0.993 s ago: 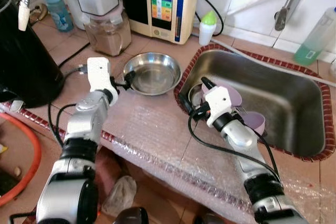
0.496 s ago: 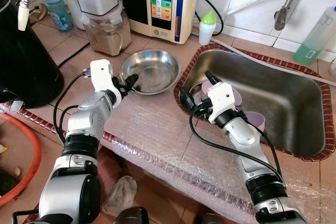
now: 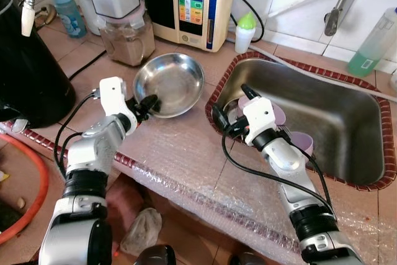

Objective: Kitchen organization

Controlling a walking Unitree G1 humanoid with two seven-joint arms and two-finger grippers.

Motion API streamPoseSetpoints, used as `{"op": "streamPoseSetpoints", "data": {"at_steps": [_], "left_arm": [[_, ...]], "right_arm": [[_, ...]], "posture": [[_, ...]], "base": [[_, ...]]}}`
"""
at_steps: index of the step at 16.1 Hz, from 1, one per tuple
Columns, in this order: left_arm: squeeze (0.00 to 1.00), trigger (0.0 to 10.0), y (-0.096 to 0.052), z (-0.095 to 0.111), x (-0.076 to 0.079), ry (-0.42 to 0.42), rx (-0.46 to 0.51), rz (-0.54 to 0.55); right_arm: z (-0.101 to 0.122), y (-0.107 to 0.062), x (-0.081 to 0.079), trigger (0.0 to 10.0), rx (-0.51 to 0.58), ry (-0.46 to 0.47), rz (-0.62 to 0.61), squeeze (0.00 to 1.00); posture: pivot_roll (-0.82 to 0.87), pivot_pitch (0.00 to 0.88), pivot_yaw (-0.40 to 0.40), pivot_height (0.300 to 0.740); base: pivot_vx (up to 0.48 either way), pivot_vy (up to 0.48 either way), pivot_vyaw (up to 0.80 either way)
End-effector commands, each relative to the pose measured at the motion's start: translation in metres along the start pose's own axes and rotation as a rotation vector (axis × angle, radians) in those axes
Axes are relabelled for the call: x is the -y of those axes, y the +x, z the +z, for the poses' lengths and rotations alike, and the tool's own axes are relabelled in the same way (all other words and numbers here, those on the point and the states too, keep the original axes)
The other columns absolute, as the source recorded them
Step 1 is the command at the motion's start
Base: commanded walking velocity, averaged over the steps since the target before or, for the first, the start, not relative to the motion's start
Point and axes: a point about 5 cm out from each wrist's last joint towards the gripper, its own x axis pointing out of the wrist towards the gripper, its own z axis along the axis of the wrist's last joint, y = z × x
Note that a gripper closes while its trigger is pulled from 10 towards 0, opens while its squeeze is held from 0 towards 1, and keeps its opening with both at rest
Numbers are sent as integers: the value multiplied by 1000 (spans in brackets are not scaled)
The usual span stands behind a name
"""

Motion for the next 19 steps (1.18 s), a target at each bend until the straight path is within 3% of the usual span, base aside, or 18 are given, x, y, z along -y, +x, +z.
{"op": "streamPoseSetpoints", "data": {"at_steps": [1,8,11,13,15,19], "left_arm": [[0,0,-4,-7,-6,0,-37,14],[0,0,-11,-9,-5,-17,-21,11],[0,0,-10,1,1,-32,60,-12],[0,0,-10,2,7,33,89,-33],[0,0,-9,1,11,35,123,-31],[0,0,-12,16,21,50,283,-54]], "right_arm": [[0,3,0,10000,-9,1,7,0],[-2,3,3,10000,-20,15,-13,0],[-1,4,5,10000,-17,23,-28,0],[2,5,12,10000,6,32,-60,0],[8,8,24,10000,37,82,-122,0],[9,12,28,10000,40,189,-166,0]], "posture": [[-12,60,45,740],[-13,60,51,740],[-13,58,54,740],[-10,55,54,740],[-11,52,53,740],[-9,48,46,740]], "base": [[0,0,0],[0,0,0],[0,0,0],[0,0,0],[0,0,0],[0,0,0]]}}
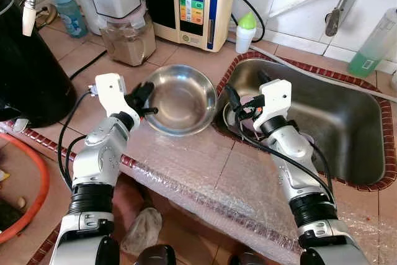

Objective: Kitchen organization

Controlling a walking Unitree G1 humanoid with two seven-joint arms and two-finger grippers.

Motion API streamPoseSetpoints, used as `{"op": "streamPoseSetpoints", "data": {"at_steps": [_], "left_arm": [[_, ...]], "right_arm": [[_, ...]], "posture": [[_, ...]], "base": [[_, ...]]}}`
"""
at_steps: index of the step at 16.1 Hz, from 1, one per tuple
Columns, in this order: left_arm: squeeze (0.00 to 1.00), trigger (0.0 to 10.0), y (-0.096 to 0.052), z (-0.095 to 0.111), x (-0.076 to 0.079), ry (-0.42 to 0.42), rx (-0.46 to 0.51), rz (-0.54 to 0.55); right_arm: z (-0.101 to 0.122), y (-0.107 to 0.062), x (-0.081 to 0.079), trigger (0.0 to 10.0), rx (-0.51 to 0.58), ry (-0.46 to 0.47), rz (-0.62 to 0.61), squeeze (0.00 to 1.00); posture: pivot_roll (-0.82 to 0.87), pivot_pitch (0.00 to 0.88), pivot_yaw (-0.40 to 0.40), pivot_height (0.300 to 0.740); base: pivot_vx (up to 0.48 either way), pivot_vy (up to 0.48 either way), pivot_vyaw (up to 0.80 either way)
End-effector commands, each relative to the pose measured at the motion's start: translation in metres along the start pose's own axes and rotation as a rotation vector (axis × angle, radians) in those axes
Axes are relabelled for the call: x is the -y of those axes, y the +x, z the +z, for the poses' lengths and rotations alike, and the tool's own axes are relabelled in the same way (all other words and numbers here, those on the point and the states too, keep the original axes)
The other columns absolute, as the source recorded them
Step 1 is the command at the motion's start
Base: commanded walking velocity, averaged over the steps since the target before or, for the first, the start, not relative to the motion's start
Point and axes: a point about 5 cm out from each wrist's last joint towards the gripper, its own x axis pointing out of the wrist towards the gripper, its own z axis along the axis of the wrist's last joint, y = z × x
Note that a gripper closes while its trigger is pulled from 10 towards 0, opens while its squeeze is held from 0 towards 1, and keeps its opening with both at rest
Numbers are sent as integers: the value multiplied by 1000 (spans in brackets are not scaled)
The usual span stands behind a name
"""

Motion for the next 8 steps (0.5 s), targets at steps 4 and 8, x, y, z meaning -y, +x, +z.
{"op": "streamPoseSetpoints", "data": {"at_steps": [4,8], "left_arm": [[0,0,0,23,13,15,150,-61],[0,0,-4,30,33,-41,206,-210]], "right_arm": [[2,5,-1,10000,-3,39,-6,0],[-1,11,-9,10000,-20,90,9,0]], "posture": [[-8,46,45,740],[-1,39,37,740]], "base": [[0,0,0],[0,0,0]]}}
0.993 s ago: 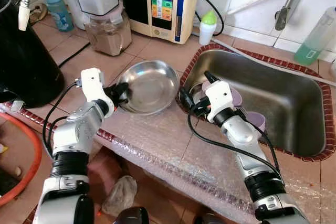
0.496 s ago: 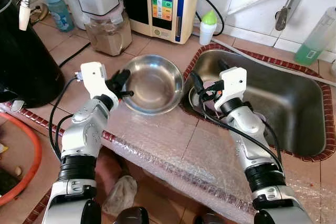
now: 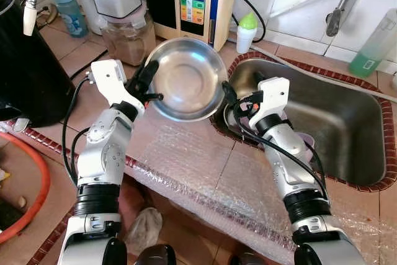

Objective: Kitchen organization

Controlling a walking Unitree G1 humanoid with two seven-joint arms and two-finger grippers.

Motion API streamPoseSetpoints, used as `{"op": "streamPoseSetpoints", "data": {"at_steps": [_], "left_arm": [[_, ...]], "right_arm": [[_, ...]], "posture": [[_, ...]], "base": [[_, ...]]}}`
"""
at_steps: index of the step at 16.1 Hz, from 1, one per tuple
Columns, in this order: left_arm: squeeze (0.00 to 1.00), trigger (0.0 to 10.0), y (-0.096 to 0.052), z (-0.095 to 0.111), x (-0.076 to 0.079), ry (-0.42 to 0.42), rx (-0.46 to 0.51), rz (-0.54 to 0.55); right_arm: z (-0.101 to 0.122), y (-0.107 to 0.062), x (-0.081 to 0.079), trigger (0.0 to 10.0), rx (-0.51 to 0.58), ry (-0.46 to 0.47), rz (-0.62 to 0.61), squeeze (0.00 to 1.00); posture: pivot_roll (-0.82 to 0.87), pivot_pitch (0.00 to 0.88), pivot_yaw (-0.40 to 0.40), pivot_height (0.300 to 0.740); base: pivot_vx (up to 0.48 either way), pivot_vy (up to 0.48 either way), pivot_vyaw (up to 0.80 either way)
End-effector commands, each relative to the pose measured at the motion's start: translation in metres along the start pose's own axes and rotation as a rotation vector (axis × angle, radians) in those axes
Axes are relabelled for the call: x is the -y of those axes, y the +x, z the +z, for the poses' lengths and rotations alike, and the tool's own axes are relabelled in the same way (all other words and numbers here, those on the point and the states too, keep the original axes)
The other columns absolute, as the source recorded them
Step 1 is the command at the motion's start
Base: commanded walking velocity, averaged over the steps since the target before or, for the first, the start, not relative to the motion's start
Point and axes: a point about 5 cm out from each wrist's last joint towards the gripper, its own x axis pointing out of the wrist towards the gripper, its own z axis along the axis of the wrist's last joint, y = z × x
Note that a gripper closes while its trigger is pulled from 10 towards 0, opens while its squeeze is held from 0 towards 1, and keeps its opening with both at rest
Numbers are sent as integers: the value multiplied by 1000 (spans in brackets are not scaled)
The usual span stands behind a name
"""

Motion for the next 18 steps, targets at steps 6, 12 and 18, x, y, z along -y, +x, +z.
{"op": "streamPoseSetpoints", "data": {"at_steps": [6,12,18], "left_arm": [[0,0,-1,8,24,-41,50,-167],[0,0,-1,7,25,-34,45,-170],[0,0,-2,6,24,-28,41,-163]], "right_arm": [[-1,8,-5,0,-20,79,1,0],[-6,8,-18,10000,-53,298,72,0],[-11,2,-32,2196,-103,403,189,0]], "posture": [[-2,39,32,740],[-10,43,42,740],[-5,41,32,740]], "base": [[0,0,0],[0,0,0],[0,0,0]]}}
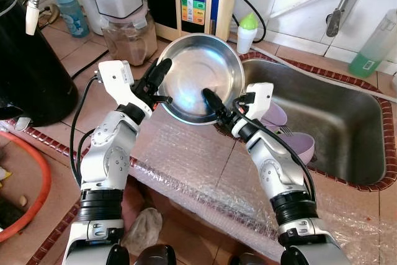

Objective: Kitchen organization

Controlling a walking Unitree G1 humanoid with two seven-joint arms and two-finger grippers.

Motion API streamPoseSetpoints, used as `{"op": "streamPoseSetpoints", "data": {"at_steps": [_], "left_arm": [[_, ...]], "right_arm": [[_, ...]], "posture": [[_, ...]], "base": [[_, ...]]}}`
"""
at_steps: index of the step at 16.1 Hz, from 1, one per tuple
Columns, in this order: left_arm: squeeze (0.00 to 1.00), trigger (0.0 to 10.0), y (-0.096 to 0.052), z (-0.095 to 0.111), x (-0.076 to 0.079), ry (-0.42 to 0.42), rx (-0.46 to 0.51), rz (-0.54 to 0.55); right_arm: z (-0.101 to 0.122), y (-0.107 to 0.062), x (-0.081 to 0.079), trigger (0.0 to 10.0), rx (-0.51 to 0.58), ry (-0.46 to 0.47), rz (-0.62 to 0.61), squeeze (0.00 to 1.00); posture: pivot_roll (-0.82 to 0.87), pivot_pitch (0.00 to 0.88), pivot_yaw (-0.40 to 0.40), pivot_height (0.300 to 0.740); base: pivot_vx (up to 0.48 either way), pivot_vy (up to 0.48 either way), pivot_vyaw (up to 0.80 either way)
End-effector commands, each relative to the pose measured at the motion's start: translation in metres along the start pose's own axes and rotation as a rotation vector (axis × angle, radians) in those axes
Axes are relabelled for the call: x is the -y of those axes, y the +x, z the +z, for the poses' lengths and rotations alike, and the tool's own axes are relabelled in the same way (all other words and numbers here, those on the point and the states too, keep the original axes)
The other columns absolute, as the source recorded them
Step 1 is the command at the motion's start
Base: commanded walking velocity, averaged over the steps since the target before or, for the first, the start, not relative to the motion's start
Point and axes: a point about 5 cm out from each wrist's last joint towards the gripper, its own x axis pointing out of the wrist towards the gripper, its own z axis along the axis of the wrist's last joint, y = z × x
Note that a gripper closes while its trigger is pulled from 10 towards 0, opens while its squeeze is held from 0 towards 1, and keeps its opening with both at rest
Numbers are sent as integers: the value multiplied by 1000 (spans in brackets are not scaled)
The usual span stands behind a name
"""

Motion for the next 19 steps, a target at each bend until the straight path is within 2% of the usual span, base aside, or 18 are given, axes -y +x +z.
{"op": "streamPoseSetpoints", "data": {"at_steps": [1,3,8,15,19], "left_arm": [[0,0,2,9,7,11,34,-43],[0,0,0,10,5,23,38,-36],[0,0,1,12,4,36,44,-34],[0,0,0,14,2,47,57,-25],[0,0,-1,14,2,57,56,-24]], "right_arm": [[-1,-2,3,0,-14,-6,-22,0],[2,-3,12,0,-24,-49,-102,0],[4,-4,24,0,-41,-68,-190,0],[0,-4,28,0,-76,-65,-218,0],[-2,-5,31,0,-75,-28,-240,0]], "posture": [[-5,41,31,740],[-7,42,29,740],[-7,43,25,740],[-4,39,14,740],[-3,42,15,740]], "base": [[0,0,0],[0,0,0],[0,0,0],[0,0,0],[0,0,0]]}}
